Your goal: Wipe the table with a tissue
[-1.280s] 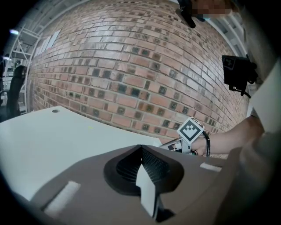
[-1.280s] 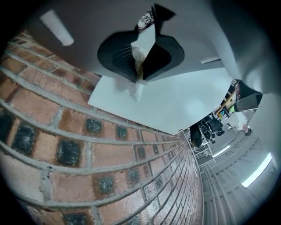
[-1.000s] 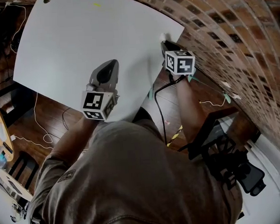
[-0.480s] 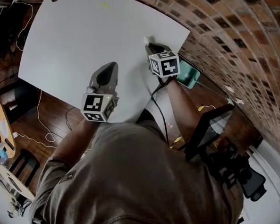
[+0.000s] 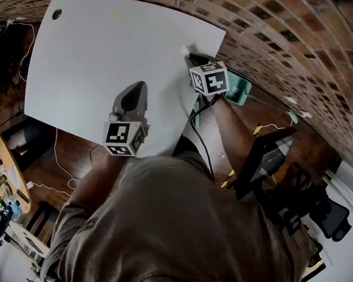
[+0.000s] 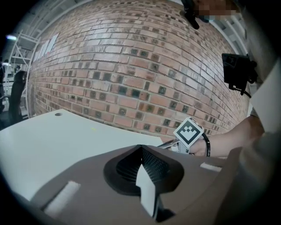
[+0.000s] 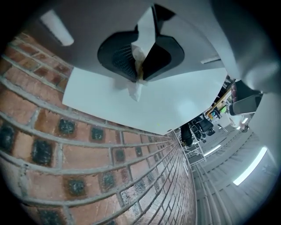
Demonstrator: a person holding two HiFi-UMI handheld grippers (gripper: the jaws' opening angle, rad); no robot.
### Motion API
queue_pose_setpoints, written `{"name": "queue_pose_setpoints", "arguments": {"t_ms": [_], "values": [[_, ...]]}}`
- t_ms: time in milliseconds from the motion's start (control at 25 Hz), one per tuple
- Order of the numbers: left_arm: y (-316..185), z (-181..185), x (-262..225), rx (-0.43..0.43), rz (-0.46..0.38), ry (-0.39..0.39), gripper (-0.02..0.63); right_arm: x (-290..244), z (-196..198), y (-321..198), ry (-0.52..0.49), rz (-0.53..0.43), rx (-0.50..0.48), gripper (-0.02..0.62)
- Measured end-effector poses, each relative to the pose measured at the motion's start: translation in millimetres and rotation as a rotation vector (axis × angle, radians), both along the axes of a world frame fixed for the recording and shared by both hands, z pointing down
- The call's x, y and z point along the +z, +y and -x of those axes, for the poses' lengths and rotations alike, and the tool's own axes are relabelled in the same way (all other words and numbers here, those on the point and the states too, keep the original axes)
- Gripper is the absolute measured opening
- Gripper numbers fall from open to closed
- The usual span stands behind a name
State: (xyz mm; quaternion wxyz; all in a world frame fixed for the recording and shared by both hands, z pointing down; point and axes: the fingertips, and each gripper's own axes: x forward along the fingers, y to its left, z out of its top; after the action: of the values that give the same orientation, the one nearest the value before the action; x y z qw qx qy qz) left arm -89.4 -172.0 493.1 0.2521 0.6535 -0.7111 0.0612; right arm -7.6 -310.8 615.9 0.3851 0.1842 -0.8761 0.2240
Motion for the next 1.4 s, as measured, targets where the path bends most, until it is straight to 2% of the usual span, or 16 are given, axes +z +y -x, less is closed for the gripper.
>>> {"name": "queue_pose_setpoints", "arguments": {"t_ms": [440,880,1200,1400], "values": [[-7.4,-16.5,-1.4,0.044,-0.005,-0.004,0.002,1.9,-59.3,-30.8,0.029,-0.024,0.138,0.061],[5.5,-10.6,-3.4,0.027,-0.020,-0.001,0.002,3.5,-39.3,16.4,0.039,-0.014,0.046,0.061],[11.5,2.8,-4.9,0.026,-0.057,0.030,0.002,-41.4,-38.0,35.1,-0.043,-0.073,0.084,0.061],[16.1,-1.9,-8.6,0.071,-0.070,0.075,0.002,-82.4,-50.0,57.9,-0.068,-0.153,0.140,0.061]]}}
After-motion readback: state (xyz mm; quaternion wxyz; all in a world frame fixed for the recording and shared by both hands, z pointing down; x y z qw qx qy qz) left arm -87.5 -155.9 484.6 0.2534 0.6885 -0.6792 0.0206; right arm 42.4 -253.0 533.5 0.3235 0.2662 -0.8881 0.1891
